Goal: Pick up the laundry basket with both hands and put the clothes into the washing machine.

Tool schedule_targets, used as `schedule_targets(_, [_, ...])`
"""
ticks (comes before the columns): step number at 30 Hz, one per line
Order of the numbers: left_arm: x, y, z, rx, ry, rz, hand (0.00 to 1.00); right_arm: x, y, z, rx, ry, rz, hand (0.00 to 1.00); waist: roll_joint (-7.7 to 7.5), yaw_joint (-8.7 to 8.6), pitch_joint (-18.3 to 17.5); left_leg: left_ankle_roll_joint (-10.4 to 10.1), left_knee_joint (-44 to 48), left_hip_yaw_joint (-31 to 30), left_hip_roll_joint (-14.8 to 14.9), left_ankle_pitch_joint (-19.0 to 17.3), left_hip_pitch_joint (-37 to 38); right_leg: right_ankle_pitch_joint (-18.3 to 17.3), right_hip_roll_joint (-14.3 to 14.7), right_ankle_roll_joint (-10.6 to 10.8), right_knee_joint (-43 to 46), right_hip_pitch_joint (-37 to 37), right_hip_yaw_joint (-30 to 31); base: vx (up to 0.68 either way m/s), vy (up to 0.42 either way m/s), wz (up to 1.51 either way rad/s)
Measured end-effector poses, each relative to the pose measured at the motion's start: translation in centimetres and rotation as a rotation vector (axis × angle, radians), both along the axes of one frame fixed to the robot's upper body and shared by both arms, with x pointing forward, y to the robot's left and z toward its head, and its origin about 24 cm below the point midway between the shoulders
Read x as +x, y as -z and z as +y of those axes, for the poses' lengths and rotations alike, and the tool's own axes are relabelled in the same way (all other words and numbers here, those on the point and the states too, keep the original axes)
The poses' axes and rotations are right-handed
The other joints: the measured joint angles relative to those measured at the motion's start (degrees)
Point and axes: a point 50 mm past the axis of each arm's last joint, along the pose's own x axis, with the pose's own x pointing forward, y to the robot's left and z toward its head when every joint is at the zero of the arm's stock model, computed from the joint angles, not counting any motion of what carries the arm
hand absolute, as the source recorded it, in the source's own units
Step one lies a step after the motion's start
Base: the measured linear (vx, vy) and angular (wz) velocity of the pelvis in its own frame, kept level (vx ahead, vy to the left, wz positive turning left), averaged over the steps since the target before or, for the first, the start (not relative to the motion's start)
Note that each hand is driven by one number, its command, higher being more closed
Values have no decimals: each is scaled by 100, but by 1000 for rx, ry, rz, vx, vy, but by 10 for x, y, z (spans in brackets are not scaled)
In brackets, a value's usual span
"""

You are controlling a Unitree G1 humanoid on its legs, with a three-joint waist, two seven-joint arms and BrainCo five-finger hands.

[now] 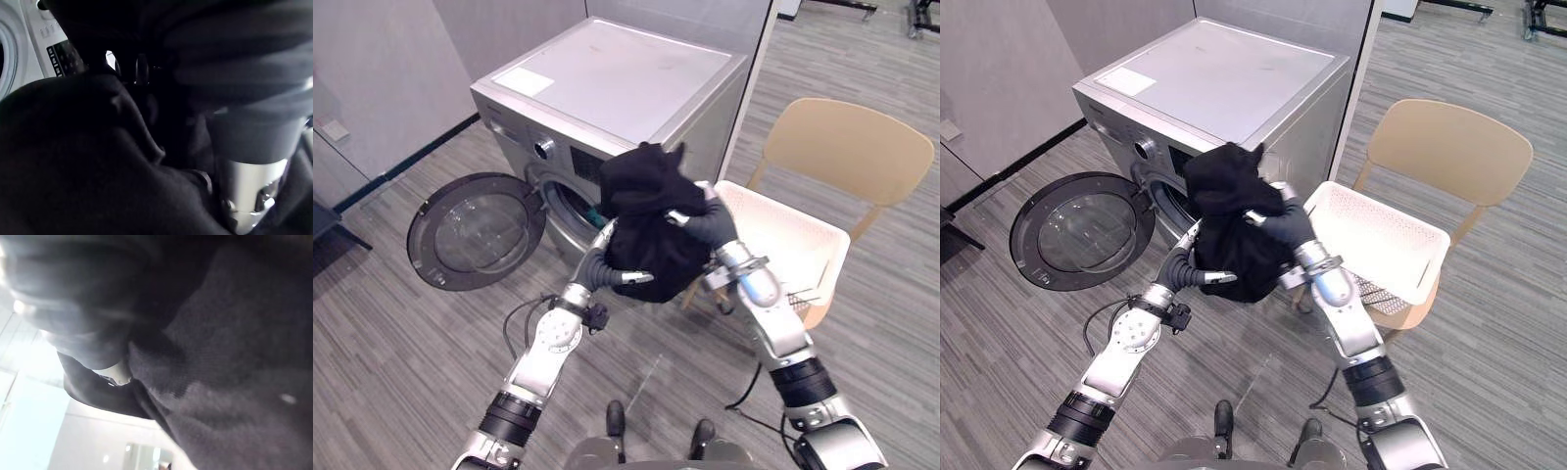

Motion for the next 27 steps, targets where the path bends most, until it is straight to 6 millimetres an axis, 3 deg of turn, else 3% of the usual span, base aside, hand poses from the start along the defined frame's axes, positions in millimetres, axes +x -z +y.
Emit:
schedule_targets(1, [0,0,-2,22,-10,-14,100,-2,-1,8,9,-33,1,100,-9,2,-6,2,1,32,-5,18,21,13,-7,20,-2,8,31,36,19,-8])
schedule_targets(5, [3,4,-7,64,-36,-24,100,-7,2,21,31,-104,35,100,-62,-11,-48,2,0,54,-8,17,129,14,7,22,-24,98,74,34,-4,-6])
schedule_targets(6, [6,0,-9,68,-51,-42,100,-8,3,24,55,-126,53,0,-69,-13,-73,3,-1,31,4,18,130,14,28,21,-32,107,73,0,0,0])
schedule_targets(14, [6,4,-11,8,-110,-34,100,-15,19,25,133,-151,147,0,-41,-21,-284,-58,-29,-250,105,60,175,-2,153,0,-126,316,-125,14,-29,14])
schedule_targets(19, [-5,24,3,-127,-214,74,100,-22,41,15,148,-87,218,0,-37,-15,-289,-108,-57,-449,140,81,167,-116,234,-22,-119,409,-231,4,-30,19])
schedule_targets(22, [-13,35,29,-206,-331,123,100,-22,49,-1,84,-10,207,0,-37,-16,-290,-152,-58,-556,193,87,122,-170,300,-64,-100,409,-266,9,-53,17])
schedule_targets(27, [-34,43,71,-290,-506,149,100,-23,47,-53,-93,280,104,0,-32,-3,-312,-197,-56,-876,211,108,-154,-321,389,-110,-13,305,-415,11,-56,35])
